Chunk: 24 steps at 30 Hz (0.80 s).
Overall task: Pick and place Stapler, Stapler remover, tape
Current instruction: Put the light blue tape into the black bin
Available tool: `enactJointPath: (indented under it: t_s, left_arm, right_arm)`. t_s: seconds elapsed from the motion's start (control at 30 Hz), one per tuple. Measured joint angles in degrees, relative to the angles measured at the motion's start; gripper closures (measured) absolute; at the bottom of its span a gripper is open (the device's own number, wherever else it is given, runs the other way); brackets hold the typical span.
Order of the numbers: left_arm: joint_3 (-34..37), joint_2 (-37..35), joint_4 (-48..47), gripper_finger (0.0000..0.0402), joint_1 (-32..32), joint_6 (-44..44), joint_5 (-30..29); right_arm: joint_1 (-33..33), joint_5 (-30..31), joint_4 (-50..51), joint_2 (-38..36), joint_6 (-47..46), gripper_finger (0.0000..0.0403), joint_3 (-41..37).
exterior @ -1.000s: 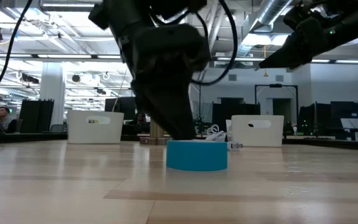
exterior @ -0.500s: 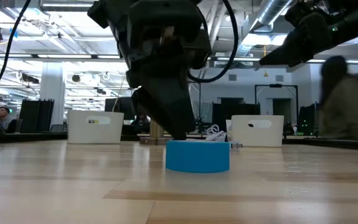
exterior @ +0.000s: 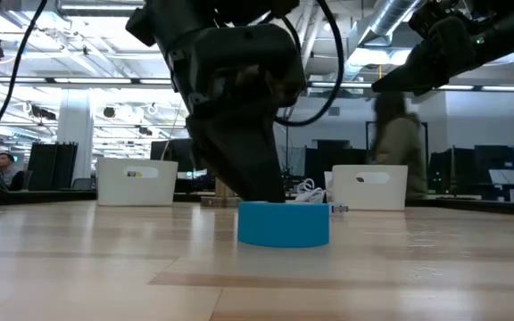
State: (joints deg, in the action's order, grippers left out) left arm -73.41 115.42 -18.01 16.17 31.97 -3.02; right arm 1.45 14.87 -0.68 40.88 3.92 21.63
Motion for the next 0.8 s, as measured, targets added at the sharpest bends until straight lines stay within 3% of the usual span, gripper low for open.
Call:
enactJointPath:
  t_s: [0.3,0.4,0.57,0.8]
  left_arm:
    - [-0.09,1.81,1.55,0.0231,-0.14,-0.11,1.84]
    - [-0.09,1.81,1.71,0.0268,-0.12,-0.12,1.76]
    - [-0.09,1.65,1.62,0.0372,-0.11,-0.29,0.61]
    - [0.09,0.95,0.58,0.038,-0.38,-3.73,-1.78]
  right_arm:
    - [0.0,0.0,-0.25,0.0,-0.13,0.0403,0.02]
    - [0.0,0.0,-0.22,0.0,-0.11,0.0403,0.0]
    - [0.0,0.0,-0.24,0.0,-0.11,0.0403,0.0]
    - [0.0,0.0,-0.22,0.0,-0.09,0.0403,0.0]
